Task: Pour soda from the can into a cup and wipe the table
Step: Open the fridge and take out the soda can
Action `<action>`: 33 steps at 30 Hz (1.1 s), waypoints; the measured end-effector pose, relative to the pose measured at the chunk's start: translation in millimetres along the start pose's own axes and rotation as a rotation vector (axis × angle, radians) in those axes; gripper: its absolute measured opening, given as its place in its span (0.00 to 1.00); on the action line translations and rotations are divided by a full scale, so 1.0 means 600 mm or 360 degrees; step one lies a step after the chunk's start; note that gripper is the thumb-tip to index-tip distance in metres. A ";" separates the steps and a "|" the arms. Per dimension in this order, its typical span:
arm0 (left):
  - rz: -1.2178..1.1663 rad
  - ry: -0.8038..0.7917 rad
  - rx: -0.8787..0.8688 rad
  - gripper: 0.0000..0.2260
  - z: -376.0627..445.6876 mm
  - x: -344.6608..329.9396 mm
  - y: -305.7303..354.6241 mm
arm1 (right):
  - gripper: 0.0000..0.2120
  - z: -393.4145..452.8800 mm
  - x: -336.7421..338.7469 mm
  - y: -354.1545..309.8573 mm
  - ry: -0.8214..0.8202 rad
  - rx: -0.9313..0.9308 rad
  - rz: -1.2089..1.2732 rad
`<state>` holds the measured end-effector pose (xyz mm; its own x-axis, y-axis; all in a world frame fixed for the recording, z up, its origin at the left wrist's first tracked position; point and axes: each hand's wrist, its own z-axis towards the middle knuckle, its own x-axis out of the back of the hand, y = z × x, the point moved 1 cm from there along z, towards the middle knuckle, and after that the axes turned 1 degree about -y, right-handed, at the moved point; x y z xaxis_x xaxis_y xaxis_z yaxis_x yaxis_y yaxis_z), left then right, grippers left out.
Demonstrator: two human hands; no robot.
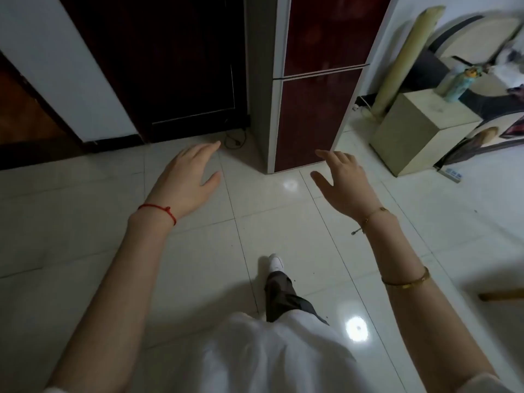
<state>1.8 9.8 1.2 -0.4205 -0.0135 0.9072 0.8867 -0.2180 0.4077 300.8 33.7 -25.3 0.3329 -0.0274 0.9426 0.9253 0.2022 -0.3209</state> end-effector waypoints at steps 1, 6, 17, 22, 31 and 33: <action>-0.0011 0.0010 -0.0001 0.26 0.021 -0.005 -0.007 | 0.25 0.020 -0.007 0.005 0.0016 0.0014 0.0022; -0.0038 -0.0042 0.0036 0.26 0.151 -0.017 -0.037 | 0.24 0.151 -0.020 0.029 -0.0026 0.0012 0.0061; -0.0046 0.0049 0.0115 0.26 0.456 0.005 -0.086 | 0.24 0.484 0.013 0.077 0.0036 0.0040 0.0184; -0.0058 0.0032 0.0142 0.27 0.551 0.004 -0.118 | 0.23 0.588 -0.004 0.084 0.0025 0.0022 0.0260; -0.0107 -0.0003 0.0068 0.27 0.757 -0.003 -0.198 | 0.22 0.759 -0.066 0.100 0.0032 -0.0075 0.0367; -0.0140 0.0016 0.0023 0.26 0.816 0.003 -0.213 | 0.22 0.806 -0.073 0.097 0.0052 -0.0110 0.0378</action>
<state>-17.9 515.3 1.3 -0.4986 -0.0046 0.8668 0.8489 -0.2047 0.4873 252.2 520.3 -40.4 0.5473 -0.0190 0.8367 0.8301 0.1396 -0.5398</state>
